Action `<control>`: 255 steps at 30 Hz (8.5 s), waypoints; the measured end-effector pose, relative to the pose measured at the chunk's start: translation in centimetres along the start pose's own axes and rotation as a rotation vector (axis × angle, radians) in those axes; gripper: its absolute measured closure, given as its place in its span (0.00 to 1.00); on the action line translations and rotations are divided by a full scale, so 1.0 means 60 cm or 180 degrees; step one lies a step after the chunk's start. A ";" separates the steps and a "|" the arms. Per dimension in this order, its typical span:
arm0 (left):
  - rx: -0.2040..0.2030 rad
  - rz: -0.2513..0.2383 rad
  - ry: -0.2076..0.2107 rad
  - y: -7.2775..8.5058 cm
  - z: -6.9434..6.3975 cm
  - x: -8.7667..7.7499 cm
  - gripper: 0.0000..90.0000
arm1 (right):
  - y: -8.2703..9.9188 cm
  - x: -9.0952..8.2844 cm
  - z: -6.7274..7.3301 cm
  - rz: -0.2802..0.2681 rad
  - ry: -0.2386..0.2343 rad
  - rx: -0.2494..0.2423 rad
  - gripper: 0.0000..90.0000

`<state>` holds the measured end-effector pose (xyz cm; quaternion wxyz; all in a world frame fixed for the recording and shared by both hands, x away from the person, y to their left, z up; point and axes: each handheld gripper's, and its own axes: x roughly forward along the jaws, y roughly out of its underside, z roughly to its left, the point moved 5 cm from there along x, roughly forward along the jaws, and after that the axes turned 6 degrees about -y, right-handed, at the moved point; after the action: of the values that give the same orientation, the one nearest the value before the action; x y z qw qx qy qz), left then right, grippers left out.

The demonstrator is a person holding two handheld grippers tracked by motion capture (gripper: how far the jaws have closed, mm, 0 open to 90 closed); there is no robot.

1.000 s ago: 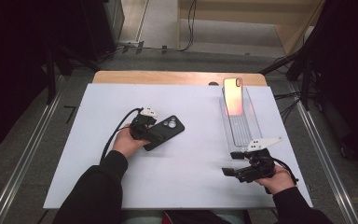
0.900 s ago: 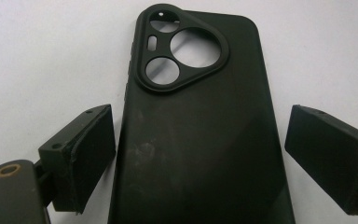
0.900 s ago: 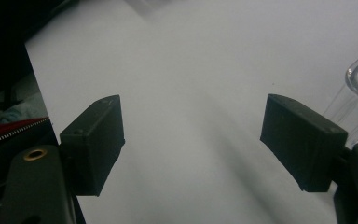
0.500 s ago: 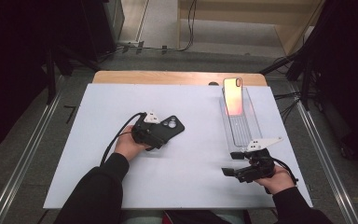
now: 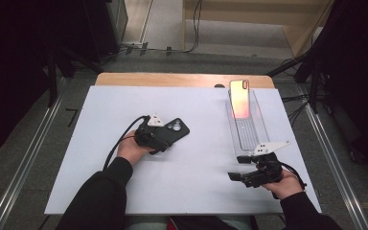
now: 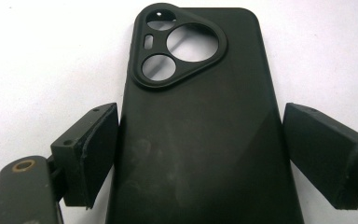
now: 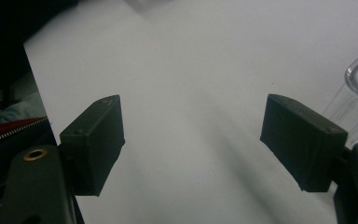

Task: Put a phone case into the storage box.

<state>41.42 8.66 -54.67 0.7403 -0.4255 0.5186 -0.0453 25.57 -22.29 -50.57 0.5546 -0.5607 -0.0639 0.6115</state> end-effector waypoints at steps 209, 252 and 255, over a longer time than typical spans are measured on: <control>-0.1336 -0.1445 -0.0250 -0.023 -0.219 -0.151 0.15 | -0.209 0.108 0.064 -0.0781 -0.0777 0.1379 0.87; -0.0975 -0.0609 0.0668 -0.043 -0.173 -0.185 0.19 | -0.202 0.068 0.084 -0.0559 -0.0271 0.0138 0.87; -0.0918 -0.0545 0.0762 -0.047 -0.170 -0.188 0.21 | -0.199 0.063 0.086 -0.0536 -0.0267 -0.0006 0.87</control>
<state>29.09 6.68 -45.58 0.5982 -0.5612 0.5659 -0.0836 29.85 -12.15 -42.68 0.6004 -0.5278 -0.1345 0.5856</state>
